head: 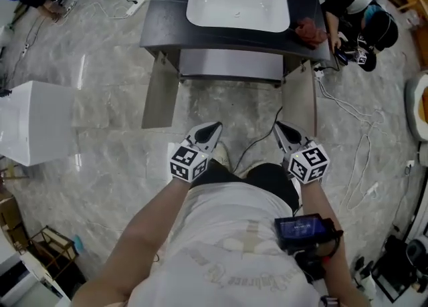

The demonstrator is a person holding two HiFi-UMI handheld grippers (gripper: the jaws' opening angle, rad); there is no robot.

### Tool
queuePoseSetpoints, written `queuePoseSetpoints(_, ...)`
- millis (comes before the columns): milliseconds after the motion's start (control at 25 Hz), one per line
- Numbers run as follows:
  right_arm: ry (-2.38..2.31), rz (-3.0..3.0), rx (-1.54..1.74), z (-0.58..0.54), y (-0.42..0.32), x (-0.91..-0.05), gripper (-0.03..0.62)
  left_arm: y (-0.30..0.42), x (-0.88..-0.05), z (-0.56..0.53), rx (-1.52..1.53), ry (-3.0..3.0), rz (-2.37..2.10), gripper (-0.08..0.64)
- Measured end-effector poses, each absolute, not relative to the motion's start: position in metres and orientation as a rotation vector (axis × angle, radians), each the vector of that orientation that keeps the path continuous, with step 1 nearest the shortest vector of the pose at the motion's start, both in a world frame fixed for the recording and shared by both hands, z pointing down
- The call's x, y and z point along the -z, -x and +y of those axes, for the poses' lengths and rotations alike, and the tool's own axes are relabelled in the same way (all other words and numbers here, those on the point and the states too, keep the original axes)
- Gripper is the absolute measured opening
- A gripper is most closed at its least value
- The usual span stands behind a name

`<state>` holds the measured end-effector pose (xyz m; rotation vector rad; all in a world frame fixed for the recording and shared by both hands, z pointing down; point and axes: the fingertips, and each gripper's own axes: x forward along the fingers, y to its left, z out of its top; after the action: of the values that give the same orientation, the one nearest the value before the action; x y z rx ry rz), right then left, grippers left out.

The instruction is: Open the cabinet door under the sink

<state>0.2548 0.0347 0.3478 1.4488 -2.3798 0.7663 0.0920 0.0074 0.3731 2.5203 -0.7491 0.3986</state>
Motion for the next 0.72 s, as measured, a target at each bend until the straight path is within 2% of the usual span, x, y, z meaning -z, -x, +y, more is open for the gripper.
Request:
queuePoseSetpoints(520, -1.437, -2.426, -0.722, 0.038, -0.230, -0.323, 0.014, -0.061, -0.346, 0.015, -0.398, -2.528, -0.821, 0.009)
queuePoseSetpoints(720, -1.461, -2.433, -0.718, 0.037, -0.240, -0.316, 0.014, -0.071, -0.336, 0.011, -0.395, -2.549, -0.817, 0.009)
